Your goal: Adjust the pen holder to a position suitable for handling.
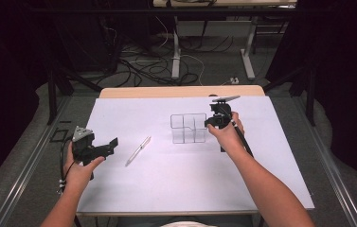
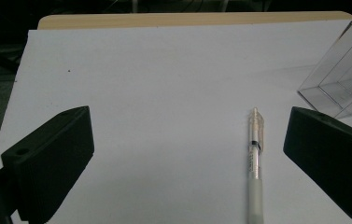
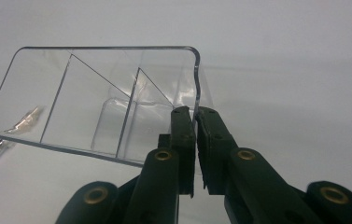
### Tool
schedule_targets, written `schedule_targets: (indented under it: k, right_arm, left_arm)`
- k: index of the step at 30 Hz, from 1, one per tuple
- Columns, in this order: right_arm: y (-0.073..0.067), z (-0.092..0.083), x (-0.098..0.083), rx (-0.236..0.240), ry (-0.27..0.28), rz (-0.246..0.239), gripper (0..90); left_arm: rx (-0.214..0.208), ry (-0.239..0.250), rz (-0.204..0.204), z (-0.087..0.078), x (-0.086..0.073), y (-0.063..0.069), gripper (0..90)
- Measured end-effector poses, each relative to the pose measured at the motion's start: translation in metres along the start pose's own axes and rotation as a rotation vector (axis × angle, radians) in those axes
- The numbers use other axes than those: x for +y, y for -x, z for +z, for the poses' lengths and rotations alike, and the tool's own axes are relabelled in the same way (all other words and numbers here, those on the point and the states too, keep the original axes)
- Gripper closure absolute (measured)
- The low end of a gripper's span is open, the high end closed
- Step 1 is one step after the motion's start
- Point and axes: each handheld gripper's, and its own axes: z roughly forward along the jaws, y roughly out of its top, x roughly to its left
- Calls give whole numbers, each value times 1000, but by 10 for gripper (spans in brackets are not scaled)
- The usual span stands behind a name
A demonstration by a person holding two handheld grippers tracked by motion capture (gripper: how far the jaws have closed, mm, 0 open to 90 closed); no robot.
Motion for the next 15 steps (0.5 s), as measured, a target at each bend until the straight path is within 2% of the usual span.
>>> schedule_targets:
  k: [5,7,8,15]
  right_arm:
    - [1,-1,0,10,-8,6,853]
    - [2,-1,0,25,-5,8,821]
    - [2,-4,1,31,-4,-3,792]
    - [2,-11,1,55,3,-29,733]
  left_arm:
    - [-1,0,2,0,0,0,18]
    - [-1,-1,2,0,0,0,18]
    - [0,-1,2,0,0,0,18]
    - [1,-7,2,1,0,1,17]
